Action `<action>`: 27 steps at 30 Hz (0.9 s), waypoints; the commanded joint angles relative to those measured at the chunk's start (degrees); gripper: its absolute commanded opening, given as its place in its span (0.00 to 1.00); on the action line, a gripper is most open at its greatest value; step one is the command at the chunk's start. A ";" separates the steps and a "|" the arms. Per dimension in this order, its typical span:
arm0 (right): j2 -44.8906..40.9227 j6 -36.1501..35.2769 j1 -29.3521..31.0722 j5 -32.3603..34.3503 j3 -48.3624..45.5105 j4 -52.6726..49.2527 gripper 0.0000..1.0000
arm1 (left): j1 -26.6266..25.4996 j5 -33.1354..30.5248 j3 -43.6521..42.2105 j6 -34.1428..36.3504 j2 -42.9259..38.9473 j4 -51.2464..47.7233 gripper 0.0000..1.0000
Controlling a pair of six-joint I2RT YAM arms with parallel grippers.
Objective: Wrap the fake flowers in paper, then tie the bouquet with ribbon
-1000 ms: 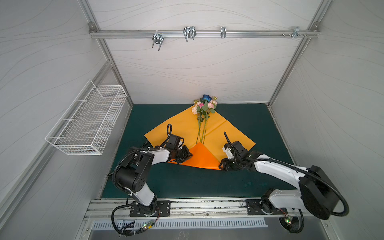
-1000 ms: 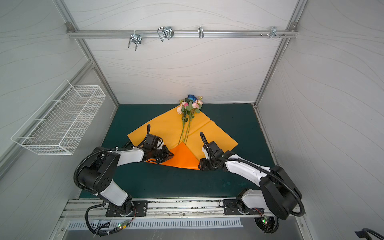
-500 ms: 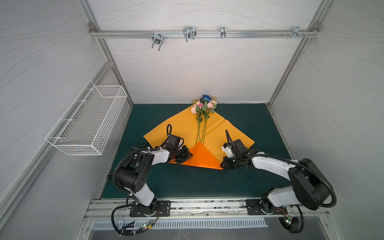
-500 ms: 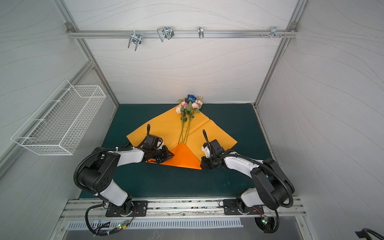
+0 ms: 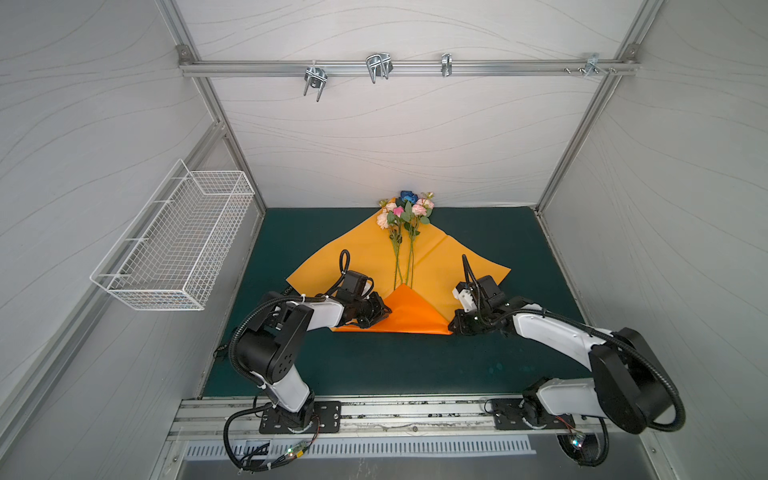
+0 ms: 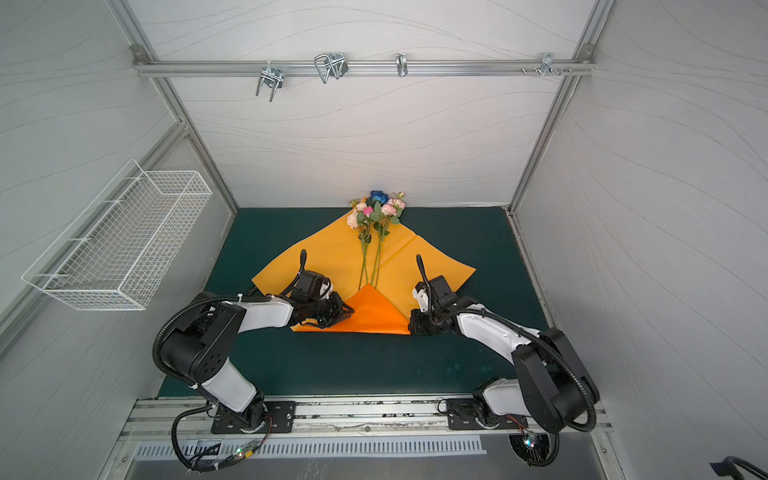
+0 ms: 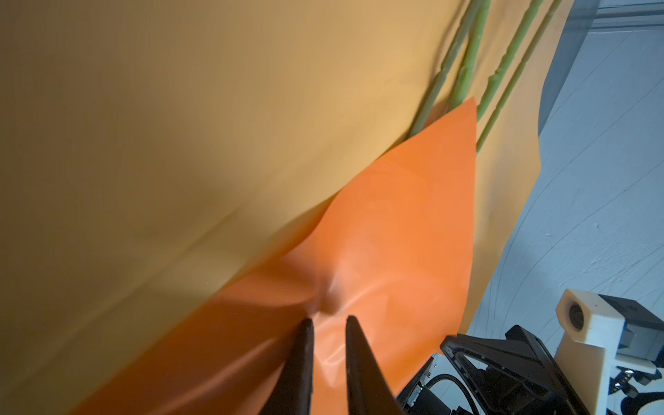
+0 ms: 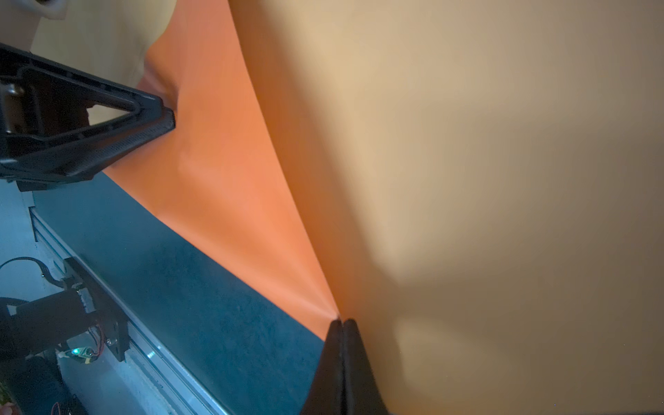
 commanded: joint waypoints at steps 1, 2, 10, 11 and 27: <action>-2.73 0.66 -0.41 2.56 -1.25 -4.97 0.00 | -0.80 -4.19 -0.36 -0.68 3.41 -6.74 0.20; -3.16 0.84 -0.42 2.96 -1.34 -5.35 0.00 | -0.88 -4.10 -0.07 -0.81 3.53 -6.56 0.20; -1.87 1.23 -0.86 4.68 -0.88 -6.09 0.08 | -2.31 -4.27 0.61 -2.00 3.79 -5.70 0.20; -1.75 1.19 -0.90 4.69 -0.68 -6.16 0.14 | -2.31 -4.37 0.45 -2.17 3.70 -5.60 0.20; -3.94 2.33 11.33 19.86 13.06 -15.72 0.44 | -2.37 -4.89 -0.08 -2.84 0.62 -6.85 0.20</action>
